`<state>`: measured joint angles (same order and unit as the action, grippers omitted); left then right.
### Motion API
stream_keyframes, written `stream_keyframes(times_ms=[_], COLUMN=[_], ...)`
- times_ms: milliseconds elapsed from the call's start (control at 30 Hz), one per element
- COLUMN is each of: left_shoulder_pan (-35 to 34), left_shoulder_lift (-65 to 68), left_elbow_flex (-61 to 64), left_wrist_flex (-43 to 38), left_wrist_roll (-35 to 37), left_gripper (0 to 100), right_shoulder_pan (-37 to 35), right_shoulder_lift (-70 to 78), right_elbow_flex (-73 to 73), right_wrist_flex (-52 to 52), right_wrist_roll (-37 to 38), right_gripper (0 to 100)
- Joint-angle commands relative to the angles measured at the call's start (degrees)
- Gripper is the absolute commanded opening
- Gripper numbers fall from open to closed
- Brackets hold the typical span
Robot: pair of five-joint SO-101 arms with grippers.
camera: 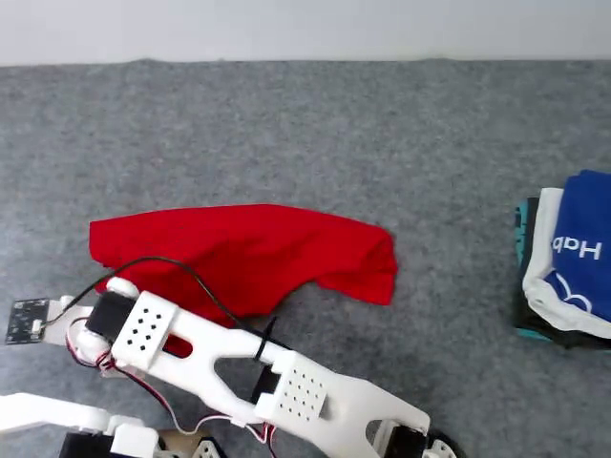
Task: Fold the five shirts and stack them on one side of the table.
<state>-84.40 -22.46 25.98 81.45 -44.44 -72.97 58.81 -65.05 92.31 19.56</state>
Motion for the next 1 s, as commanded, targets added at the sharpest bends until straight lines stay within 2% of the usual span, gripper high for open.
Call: stream_keyframes(times_ms=[0,600,833,967], left_shoulder_pan=[-0.44,-0.44,-0.44,-0.44], left_shoulder_lift=[-2.37,-2.37,-2.37,-2.37], left_elbow_flex=[-2.42,-2.07,-2.07,-2.07], left_wrist_flex=[0.62,0.62,0.70,0.70], left_wrist_roll=[-0.26,-0.26,-0.18,-0.18], left_gripper=[18,18,18,18], right_shoulder_pan=[-0.48,-0.75,0.48,1.71], right_shoulder_lift=[0.48,6.90,7.16,7.16], right_elbow_flex=[-2.90,-2.99,-2.99,-2.99], right_wrist_flex=[-1.45,-3.91,-3.91,-3.91], right_wrist_roll=[-0.09,-0.18,-0.09,-0.09], right_gripper=[24.3,24.0,7.0,5.8])
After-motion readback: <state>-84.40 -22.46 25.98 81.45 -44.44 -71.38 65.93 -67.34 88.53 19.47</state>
